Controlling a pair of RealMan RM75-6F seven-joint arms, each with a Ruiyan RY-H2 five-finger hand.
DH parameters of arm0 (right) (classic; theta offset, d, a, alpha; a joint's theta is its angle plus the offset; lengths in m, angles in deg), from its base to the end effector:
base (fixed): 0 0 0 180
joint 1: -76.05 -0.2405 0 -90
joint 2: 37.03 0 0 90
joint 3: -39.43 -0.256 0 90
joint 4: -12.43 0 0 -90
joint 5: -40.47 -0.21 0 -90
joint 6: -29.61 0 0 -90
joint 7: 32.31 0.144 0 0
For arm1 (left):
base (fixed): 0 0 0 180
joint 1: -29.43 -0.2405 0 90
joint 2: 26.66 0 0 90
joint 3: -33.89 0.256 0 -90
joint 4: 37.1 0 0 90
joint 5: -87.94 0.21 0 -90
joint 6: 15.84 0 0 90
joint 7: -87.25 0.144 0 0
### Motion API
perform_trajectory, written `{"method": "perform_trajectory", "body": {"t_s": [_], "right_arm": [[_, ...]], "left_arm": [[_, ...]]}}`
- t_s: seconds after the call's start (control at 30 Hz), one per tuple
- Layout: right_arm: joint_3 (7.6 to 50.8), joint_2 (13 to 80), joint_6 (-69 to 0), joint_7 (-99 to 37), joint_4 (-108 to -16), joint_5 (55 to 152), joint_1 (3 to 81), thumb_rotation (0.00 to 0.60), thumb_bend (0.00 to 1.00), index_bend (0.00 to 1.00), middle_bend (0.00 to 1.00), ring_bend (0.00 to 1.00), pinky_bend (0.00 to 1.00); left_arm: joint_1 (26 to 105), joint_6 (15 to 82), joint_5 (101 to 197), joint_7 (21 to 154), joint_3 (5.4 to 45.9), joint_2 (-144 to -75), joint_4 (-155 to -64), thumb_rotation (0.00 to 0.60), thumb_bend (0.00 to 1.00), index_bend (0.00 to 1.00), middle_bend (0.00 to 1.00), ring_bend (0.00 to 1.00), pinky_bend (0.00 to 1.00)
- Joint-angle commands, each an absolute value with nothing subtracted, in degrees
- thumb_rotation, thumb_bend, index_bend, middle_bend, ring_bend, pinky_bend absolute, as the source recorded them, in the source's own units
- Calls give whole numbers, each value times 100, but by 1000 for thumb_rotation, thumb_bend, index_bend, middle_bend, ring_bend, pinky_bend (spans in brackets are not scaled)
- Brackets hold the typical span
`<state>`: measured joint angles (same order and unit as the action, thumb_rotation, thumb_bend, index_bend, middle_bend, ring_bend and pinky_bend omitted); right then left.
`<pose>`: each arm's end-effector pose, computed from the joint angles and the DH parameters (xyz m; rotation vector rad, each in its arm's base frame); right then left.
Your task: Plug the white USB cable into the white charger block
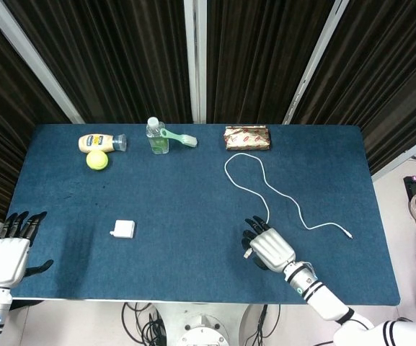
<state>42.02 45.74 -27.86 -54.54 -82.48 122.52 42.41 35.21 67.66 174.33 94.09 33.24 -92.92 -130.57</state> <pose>-0.1763 -0.2460 -0.0189 2.1674 -0.8084 0.8428 -0.3043 0.1769 0.1359 -1.4650 -0.8891 -0.8350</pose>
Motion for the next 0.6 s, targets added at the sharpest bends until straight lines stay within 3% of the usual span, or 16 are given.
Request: {"method": "perform_trajectory", "body": {"t_s": [0.03, 0.27, 0.6], "right_arm": [[4387, 4575, -2882, -4227, -7198, 13444, 3948, 600, 272, 434, 272, 29, 0], [4625, 4771, -3102, -3849, -6429, 14198, 3799, 600, 272, 436, 261, 25, 0], [4730, 5034, -3434, -3567, -5821, 14521, 3824, 600, 272, 453, 257, 26, 0]], "left_arm": [[3493, 6792, 17406, 9472, 3328, -9271, -13133, 600, 98, 87, 135, 34, 13], [3448, 6814, 17368, 9548, 3344, -9220, -13292, 600, 98, 87, 134, 34, 12], [3435, 6823, 17364, 9600, 3339, -9202, -13359, 600, 98, 87, 133, 34, 10]]}}
